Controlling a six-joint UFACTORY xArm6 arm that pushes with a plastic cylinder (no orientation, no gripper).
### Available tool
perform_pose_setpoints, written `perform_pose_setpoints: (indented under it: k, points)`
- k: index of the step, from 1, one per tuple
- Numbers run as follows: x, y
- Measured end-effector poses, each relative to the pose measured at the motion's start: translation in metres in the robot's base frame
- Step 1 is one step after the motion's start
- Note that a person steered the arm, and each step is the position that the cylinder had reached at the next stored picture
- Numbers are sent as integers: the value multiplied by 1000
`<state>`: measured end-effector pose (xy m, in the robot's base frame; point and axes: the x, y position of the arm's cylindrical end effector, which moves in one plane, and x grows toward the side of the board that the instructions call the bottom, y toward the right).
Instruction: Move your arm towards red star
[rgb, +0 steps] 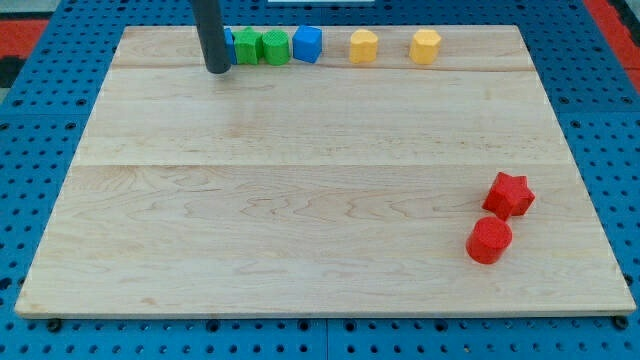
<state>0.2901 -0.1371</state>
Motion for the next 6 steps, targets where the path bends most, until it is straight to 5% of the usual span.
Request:
perform_pose_setpoints:
  k: [2,5,6]
  points:
    - [67,117]
    - [99,295]
    - [191,315]
